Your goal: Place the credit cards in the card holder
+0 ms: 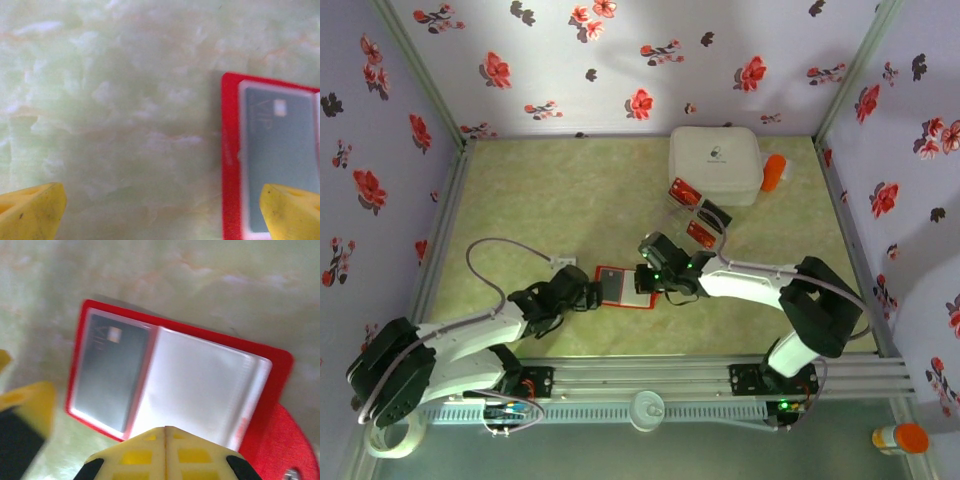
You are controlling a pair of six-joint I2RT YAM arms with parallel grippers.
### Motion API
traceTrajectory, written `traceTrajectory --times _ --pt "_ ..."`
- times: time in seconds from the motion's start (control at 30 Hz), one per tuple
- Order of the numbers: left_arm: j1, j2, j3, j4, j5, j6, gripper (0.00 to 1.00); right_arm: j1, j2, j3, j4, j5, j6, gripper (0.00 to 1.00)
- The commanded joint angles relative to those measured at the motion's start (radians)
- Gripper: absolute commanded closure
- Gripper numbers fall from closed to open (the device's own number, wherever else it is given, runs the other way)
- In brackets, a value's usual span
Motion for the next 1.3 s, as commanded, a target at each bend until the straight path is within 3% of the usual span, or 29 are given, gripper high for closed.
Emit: traceTrajectory --times 0.0,0.27,0.77,1.27 --pt "0.005 -0.028 0.062 -0.052 -0.008 0.027 0.0 -0.023 -0.019 -0.033 -0.015 0.033 -0.005 0.93" --pt "-0.005 0.026 0.148 -0.043 0.068 0.037 0.0 -0.071 0.019 -0.031 0.015 0.008 -0.014 0.94" --pt "-0.068 0.166 0.152 0.048 0.077 0.012 0.0 -0.089 0.129 0.015 0.034 -0.022 -0.027 0.97" --pt "-0.081 0.216 0.137 0.084 0.075 0.003 0.0 -0.092 0.043 0.023 -0.015 0.021 -0.038 0.99"
